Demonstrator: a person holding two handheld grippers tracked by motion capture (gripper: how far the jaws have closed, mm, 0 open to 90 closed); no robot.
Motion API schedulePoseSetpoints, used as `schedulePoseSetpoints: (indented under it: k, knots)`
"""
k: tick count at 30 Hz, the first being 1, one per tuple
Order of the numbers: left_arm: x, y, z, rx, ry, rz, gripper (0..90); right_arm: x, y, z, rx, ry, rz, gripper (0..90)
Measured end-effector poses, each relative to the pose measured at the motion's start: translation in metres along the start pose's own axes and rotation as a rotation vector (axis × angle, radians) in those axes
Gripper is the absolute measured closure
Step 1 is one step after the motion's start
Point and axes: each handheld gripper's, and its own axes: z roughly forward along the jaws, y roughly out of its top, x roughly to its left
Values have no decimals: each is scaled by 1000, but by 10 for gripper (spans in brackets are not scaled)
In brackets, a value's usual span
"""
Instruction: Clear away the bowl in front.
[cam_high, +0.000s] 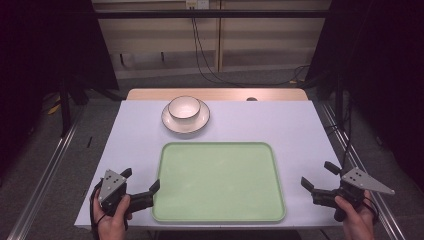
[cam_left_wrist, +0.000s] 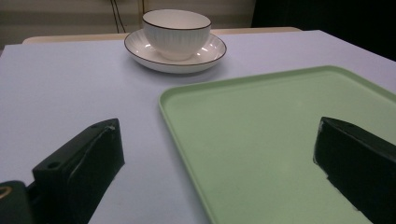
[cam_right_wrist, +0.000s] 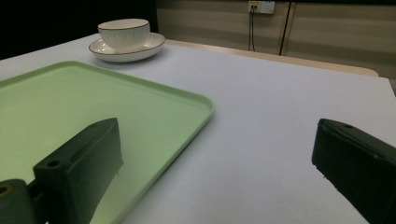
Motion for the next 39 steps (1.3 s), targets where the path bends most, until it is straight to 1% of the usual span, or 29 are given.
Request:
schedulePoseSetpoints:
  k: [2,3,4,5,6,8,9,10,11,12,13,15,16,17,18,19,20,22,24,25,27,29,30,32,33,34,35,38,39]
  knots:
    - [0,0,0,-1,0,0,17,0,0,0,-5,4,5,14]
    - [0,0,0,1,-6,2,17,1,0,0,-4,12,8,14]
    - [0,0,1,2,7,0,17,1,-1,0,-1,13,7,14]
    - [0,0,1,2,7,0,14,1,-1,0,-1,13,7,14]
    - [1,0,1,16,-2,7,15,2,-2,1,-9,11,10,14]
    - [0,0,1,13,0,4,18,2,-2,1,-7,12,6,14]
    - [0,1,1,20,-4,13,15,3,-2,1,-14,5,10,13]
    - [0,1,1,20,-4,13,15,3,-2,1,-14,5,10,13]
    - [0,1,2,21,-6,12,15,3,-2,1,-16,5,-3,13]
    - [0,1,2,21,-6,12,15,3,-2,1,-16,5,-3,13]
    - [0,2,2,19,-22,15,15,4,-3,1,-20,2,-3,13]
    - [0,2,2,12,-23,12,20,5,-2,1,-19,0,-3,13]
    - [-1,3,3,9,-27,12,20,5,-2,1,-18,6,-4,13]
    - [-1,3,3,11,-30,14,20,5,-2,1,-34,16,-9,13]
    - [-1,4,3,11,-27,14,20,5,-1,1,-41,20,-17,12]
    - [-1,4,3,10,-43,16,20,6,-1,1,-47,19,-23,12]
    - [-2,5,3,5,-41,16,20,6,-1,1,-47,19,-23,12]
    - [-3,9,2,-6,-51,25,20,7,-1,0,-48,26,-23,12]
    - [-4,11,2,-14,-48,28,19,9,-1,0,-49,29,-28,12]
    - [-5,14,2,-20,-53,31,18,9,0,0,-53,28,-37,12]
    - [-5,15,3,-28,-54,37,18,9,-1,1,-56,28,-37,12]
    - [-7,19,4,-40,-68,43,18,10,-1,0,-58,31,-41,13]
    - [-8,20,5,-40,-63,47,18,10,-1,1,-61,29,-43,12]
    - [-9,22,6,-45,-69,46,18,11,-1,1,-61,26,-43,12]
    - [-10,24,7,-47,-64,54,17,11,-1,1,-65,32,-46,12]
    - [-11,25,7,-50,-72,58,16,11,-1,1,-66,32,-48,12]
    - [-13,27,9,-49,-72,77,16,11,-1,1,-62,31,-49,12]
    - [-15,29,12,-52,-73,82,16,12,-1,1,-62,34,-47,12]
    - [-16,32,15,-57,-89,95,16,13,-1,2,-66,34,-45,12]
